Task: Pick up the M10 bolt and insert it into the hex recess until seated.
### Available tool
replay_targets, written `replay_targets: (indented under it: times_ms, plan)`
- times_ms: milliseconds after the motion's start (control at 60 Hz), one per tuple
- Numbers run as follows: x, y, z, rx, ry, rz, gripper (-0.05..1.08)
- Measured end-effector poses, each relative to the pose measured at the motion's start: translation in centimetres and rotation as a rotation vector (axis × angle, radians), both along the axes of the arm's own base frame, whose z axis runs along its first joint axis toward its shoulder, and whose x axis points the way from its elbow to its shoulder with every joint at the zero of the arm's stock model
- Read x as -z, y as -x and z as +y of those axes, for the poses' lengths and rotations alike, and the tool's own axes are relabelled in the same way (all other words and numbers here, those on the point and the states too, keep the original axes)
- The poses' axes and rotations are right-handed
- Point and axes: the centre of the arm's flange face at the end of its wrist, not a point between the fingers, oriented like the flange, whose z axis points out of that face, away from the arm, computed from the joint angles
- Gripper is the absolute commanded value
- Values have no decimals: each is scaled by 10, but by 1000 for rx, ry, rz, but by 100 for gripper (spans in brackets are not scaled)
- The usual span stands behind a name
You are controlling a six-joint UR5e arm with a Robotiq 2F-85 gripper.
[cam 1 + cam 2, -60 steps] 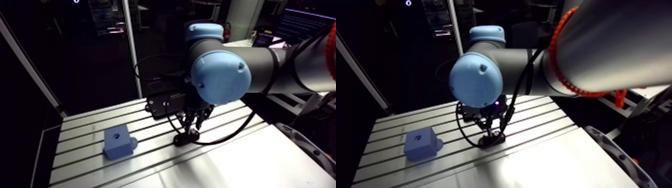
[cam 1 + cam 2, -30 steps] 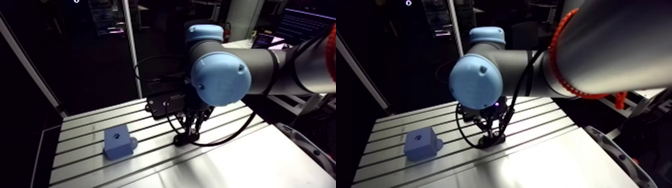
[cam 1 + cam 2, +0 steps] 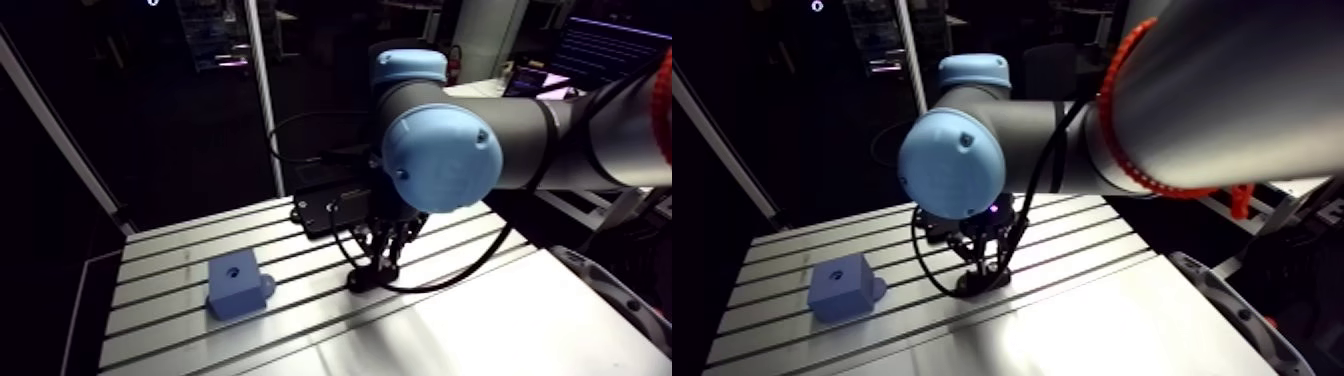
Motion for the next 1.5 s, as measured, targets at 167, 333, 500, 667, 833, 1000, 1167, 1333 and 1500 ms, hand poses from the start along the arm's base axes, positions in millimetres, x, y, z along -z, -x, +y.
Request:
replay_targets:
  times_ms: [167,333,500,667,833,1000,1167,1333,1500]
  plan:
    - [0,0,0,0,0,-1,63]
    - [0,0,0,-1,0,-1,65]
    - [0,0,0,-1,-1,-1,66]
    - [0,0,0,-2,-1,-1,66]
    - [1,0,0,-2,0,-2,67]
    - [1,0,0,-2,0,-3,68]
    - [2,1,1,-3,-1,-1,69]
    - [2,1,1,-3,-1,-1,71]
    - [2,2,1,-3,-2,-1,73]
